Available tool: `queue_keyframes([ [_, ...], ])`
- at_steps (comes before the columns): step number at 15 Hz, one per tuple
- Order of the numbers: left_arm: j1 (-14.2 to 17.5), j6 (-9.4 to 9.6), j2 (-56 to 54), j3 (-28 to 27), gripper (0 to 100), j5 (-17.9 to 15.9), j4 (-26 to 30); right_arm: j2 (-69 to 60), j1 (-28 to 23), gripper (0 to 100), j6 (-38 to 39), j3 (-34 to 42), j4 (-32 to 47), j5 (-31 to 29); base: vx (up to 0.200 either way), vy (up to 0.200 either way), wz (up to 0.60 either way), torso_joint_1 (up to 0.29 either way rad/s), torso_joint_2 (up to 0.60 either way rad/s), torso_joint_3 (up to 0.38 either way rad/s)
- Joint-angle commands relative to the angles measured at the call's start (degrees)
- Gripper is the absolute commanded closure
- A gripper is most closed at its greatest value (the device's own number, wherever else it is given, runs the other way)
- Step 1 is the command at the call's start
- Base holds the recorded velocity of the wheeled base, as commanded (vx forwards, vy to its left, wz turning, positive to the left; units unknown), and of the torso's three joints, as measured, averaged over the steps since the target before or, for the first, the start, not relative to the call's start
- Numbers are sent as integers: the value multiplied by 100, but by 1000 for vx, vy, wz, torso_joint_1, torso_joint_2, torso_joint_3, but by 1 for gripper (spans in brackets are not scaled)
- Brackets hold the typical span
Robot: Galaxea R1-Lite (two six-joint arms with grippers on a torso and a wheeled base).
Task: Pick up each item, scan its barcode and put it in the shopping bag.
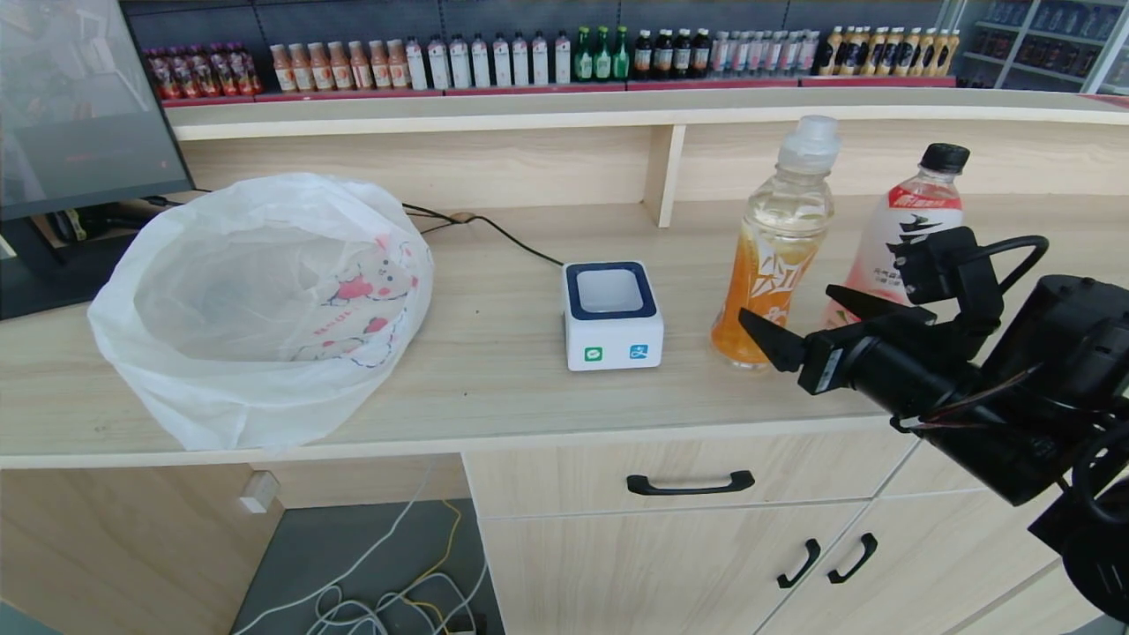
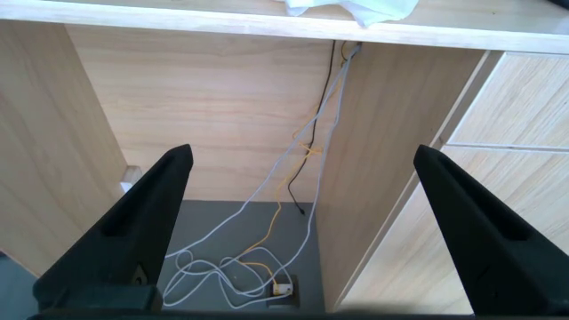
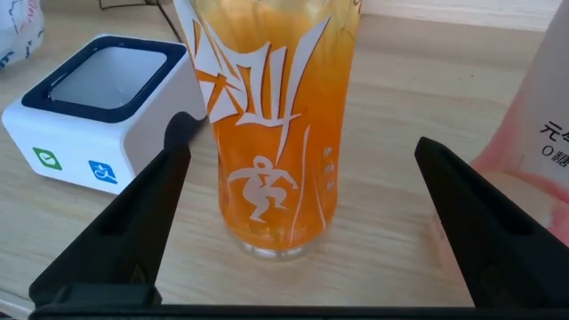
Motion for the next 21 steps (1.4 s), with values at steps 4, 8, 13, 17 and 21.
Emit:
queue_keyframes([
  [4,6,-2,-1,0,0,0,-1,292,124,0,-6,-340,-139,-8,0,0,0,0,0,0],
  [8,-2,-2,-1,0,0,0,-1,424,36,0,-6,-542,-139,-26,0,0,0,0,0,0],
  [13,6,-2,-1,0,0,0,-1,705,18,0,3,-920,-147,-26,0,0,0,0,0,0],
  [17,6,-2,-1,0,0,0,-1,1021,-8,0,3,-1403,-156,-17,0,0,0,0,0,0],
  [21,6,-2,-1,0,0,0,-1,1118,-17,0,3,-1438,-200,-17,0,0,0,0,0,0],
])
